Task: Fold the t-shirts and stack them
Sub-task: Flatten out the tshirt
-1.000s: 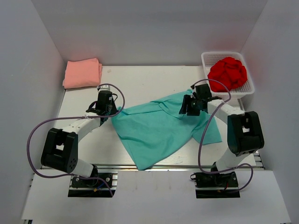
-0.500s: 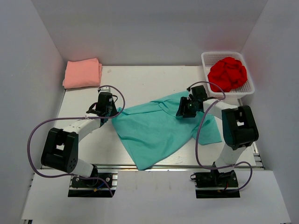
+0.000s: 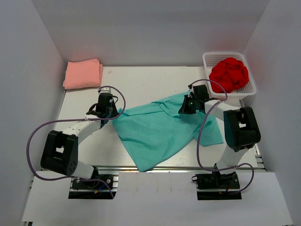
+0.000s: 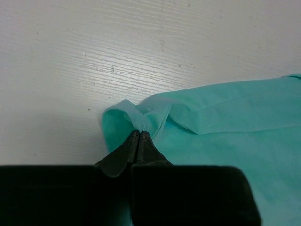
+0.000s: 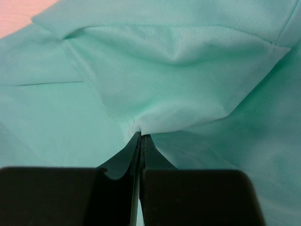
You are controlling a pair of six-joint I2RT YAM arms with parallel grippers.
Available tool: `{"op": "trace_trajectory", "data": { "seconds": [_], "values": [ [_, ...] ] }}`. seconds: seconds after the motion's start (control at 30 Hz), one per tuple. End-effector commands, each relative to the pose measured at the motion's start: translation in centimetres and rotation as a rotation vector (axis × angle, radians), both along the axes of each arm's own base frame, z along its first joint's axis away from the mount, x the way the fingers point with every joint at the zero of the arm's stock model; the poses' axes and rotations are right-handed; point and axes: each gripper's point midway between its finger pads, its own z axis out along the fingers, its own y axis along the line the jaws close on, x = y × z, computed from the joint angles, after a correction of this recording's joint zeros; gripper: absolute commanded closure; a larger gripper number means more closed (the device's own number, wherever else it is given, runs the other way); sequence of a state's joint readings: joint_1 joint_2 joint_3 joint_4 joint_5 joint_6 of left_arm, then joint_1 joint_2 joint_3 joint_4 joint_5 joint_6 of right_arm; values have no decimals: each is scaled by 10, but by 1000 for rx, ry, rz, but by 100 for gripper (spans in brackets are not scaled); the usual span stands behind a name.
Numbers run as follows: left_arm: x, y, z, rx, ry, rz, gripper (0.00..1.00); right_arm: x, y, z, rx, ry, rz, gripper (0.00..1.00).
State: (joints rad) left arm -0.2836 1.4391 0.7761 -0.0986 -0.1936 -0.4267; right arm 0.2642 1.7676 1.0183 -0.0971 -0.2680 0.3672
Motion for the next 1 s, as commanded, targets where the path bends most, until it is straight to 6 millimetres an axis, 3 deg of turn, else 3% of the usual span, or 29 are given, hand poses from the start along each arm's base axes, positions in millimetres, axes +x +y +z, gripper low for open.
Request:
{"op": "trace_trajectory", "data": {
  "seconds": [0.0,0.07,0.1,0.13,0.2,0.33,0.37,0.4,0.43,0.57,0.6,0.67,0.7,0.8,0.93,0.97],
  "values": [
    [2,0,31,-15,-80,-7,100,20,7,49,51,-168,-10,100],
    [5,3,51,-5,-135,-13,100,31,6,76,66,-278,-23,100],
    [7,5,62,-4,-166,0,100,36,3,107,72,-360,-44,100],
    [10,7,77,2,-202,7,100,38,-1,114,63,-383,-66,100],
    [7,10,102,4,-264,10,100,46,-5,156,82,-487,-94,100],
    [8,22,172,9,-434,58,100,55,-40,241,38,-680,-280,100],
    [5,28,197,14,-495,82,100,55,-50,274,30,-745,-333,100],
    [5,30,201,17,-497,91,100,56,-63,287,4,-770,-399,100],
    [0,32,218,18,-540,87,100,52,-71,319,16,-828,-441,100],
    [-17,48,274,26,-677,142,100,41,-111,384,-63,-935,-607,100],
    [-21,55,288,35,-709,166,100,36,-117,411,-71,-983,-624,100],
    [-36,66,310,51,-766,200,100,31,-131,426,-109,-1013,-674,100],
    [-42,70,319,60,-789,211,100,24,-138,446,-111,-1054,-696,100],
    [-64,86,342,66,-855,271,100,7,-156,477,-128,-1120,-770,100],
    [-87,93,372,77,-935,262,100,-20,-166,517,-126,-1228,-792,100],
    [-93,89,387,55,-977,238,100,-30,-167,526,-114,-1255,-788,100]
  ]
}}
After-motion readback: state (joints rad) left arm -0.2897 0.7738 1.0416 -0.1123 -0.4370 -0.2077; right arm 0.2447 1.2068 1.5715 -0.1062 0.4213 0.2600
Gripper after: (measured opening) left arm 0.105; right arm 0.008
